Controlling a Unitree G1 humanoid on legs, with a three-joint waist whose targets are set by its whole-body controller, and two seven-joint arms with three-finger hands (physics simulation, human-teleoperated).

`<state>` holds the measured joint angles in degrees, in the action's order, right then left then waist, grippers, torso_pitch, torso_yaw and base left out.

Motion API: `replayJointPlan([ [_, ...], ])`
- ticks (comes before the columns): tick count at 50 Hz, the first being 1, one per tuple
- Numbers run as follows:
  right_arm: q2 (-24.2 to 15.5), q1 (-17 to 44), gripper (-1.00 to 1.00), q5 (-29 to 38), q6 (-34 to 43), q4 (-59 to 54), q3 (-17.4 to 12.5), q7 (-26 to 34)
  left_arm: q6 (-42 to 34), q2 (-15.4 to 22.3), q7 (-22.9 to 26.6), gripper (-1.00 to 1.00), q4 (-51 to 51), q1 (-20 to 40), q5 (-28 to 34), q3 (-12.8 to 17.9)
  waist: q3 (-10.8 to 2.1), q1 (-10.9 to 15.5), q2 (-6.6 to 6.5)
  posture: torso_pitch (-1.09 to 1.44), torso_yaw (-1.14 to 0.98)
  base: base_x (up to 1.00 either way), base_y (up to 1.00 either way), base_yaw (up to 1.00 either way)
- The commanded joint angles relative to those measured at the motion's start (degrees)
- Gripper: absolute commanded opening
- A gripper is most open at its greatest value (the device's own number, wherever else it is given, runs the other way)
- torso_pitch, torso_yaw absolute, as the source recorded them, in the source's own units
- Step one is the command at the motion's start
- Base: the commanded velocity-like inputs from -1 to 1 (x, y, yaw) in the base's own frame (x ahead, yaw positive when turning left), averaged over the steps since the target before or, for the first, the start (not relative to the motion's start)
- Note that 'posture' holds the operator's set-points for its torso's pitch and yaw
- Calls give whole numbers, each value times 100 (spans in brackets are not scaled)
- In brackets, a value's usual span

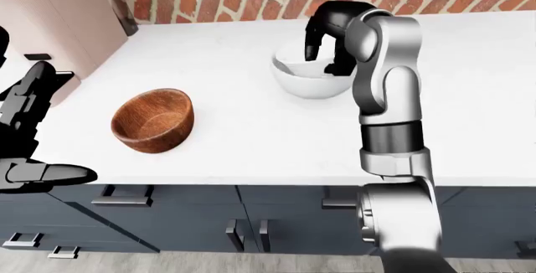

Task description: Stack the bowls from largest to smallest.

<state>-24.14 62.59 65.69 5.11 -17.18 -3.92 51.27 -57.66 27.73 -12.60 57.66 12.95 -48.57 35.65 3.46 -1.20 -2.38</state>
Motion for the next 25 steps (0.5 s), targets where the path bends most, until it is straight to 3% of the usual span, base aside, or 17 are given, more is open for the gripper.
replayJointPlan([
  [1, -62, 241, -4, -3, -6, 224, -67, -83, 171, 79, -5, 100, 74, 87, 23, 79, -134, 6, 1, 0, 0, 0, 0, 0],
  [6, -69, 226, 6, -14, 67, 546, -90, 152, 175, 91, -23, 100, 79, 78, -4, 94, -129, 4, -3, 0, 0, 0, 0, 0],
  [20, -160, 533, -2, -138, 303, 1318, -186, 921, 162, 171, -137, 100, 80, 107, -154, 133, -107, -2, -12, 0, 0, 0, 0, 0],
  [25, 12, 623, -3, -307, 637, 1739, -127, 1199, 127, 203, -219, 100, 113, 135, -248, 140, -95, -5, -12, 0, 0, 0, 0, 0],
])
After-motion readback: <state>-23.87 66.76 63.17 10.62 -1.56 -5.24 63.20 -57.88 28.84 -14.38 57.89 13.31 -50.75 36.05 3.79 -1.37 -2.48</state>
